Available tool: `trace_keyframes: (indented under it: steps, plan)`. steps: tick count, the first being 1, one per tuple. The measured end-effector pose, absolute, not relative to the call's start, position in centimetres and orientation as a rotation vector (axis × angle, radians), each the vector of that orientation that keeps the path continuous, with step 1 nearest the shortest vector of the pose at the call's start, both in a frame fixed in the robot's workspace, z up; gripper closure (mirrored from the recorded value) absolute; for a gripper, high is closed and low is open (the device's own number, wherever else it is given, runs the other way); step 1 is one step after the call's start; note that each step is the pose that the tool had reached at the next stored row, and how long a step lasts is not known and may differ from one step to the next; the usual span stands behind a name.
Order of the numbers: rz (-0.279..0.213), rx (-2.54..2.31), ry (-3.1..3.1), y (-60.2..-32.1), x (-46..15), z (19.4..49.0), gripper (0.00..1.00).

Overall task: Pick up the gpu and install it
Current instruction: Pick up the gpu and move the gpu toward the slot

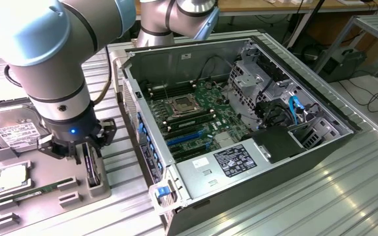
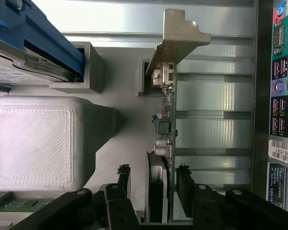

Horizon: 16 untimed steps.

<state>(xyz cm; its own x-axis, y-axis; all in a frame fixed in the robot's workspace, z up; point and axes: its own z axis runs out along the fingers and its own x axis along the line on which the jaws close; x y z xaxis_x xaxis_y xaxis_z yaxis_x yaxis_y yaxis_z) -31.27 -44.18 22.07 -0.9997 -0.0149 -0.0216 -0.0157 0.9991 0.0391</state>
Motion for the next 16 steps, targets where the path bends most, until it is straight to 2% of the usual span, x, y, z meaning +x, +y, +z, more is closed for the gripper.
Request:
trace_keyframes:
  steps: [1, 2, 12, 14, 16]
  plan:
    - [0.062, -0.024, 3.119, -44.21, -31.27, 22.00, 0.50]
    - [0.062, -0.024, 3.119, -44.25, -31.26, 21.92, 0.58]
    - [0.061, -0.024, 3.119, -44.63, -31.27, 21.59, 0.59]
    - [0.061, -0.024, 3.119, -44.63, -31.26, 21.57, 0.72]
    - [0.061, -0.024, 3.120, -44.63, -31.25, 21.54, 0.72]
